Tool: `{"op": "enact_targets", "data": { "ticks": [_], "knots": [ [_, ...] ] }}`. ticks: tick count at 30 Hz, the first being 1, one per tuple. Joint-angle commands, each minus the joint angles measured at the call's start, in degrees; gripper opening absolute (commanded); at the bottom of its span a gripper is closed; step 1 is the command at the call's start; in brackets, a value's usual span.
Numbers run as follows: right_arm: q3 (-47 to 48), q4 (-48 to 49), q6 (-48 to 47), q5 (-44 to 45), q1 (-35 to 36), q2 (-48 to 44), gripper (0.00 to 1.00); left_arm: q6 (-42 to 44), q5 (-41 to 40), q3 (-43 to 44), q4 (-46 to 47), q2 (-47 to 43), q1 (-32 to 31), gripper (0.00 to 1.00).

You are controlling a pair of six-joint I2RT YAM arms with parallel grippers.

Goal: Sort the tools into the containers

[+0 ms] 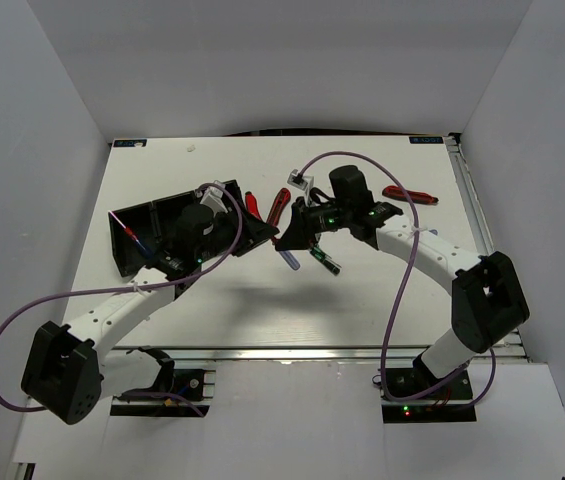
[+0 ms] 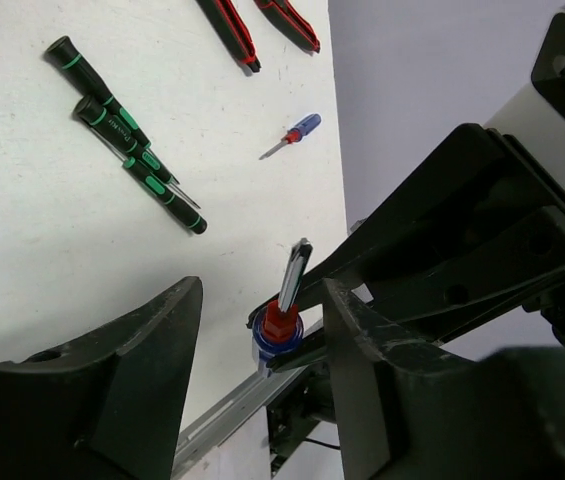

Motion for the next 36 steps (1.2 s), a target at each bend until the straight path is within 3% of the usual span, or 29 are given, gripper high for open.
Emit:
{"op": "enact_targets", "data": {
  "ticks": [1, 10, 13, 14, 16, 17, 19, 22, 26, 29, 31, 36],
  "knots": [
    [-0.3, 3.2, 1.1, -2.1, 0.1, -1.9, 0.0, 0.2, -0.5, 1.1, 0.4, 0.1, -0.1, 0.6],
    [-0.9, 3.6, 1.6, -3.9, 0.2, -2.0, 0.0, 1.0, 1.1, 2.6, 0.2, 2.1, -0.1, 0.47],
    [-1.0, 5.3, 1.5, -3.9, 0.2, -1.7, 0.04, 1.3, 2.2, 2.9, 0.5, 2.8, -0.1, 0.26],
    [-1.1, 5.3, 1.4, -4.0, 0.1, -1.6, 0.12, 1.4, 2.5, 3.0, 0.5, 2.9, -0.2, 0.13],
    [-1.4, 5.9, 0.6, -4.7, 0.2, -1.4, 0.31, 3.5, 2.3, 3.8, -1.7, 2.8, -0.1, 0.0],
    [-1.6, 6.1, 0.3, -5.8, 0.2, -1.3, 0.47, 4.6, 1.3, 4.7, -3.8, 2.1, -0.1, 0.0],
    [-1.5, 5.4, -2.1, -6.3, 0.1, -1.4, 0.67, 9.3, -2.4, 6.7, -11.2, 0.7, 0.5, 0.0],
    [-0.9, 0.7, -9.6, -7.1, -0.4, -2.1, 0.82, 13.8, -6.4, 8.5, -21.1, -3.6, 4.3, 0.0],
    [0.6, -9.1, -25.3, -9.2, -3.0, -3.7, 0.88, 22.9, -12.4, 12.4, -38.5, -8.7, 15.4, 0.0],
    [0.8, -14.8, -32.6, -9.9, -6.2, -4.9, 0.9, 30.2, -22.7, 18.6, -49.2, -7.3, 21.6, 0.0],
    [0.5, -17.4, -35.0, -10.0, -8.4, -5.5, 0.89, 32.3, -28.6, 23.0, -52.3, -3.4, 24.2, 0.0],
    [-0.7, -19.8, -38.4, -9.6, -11.6, -7.4, 0.89, 39.3, -32.2, 29.1, -52.6, 4.7, 34.3, 0.0]
  ]
}}
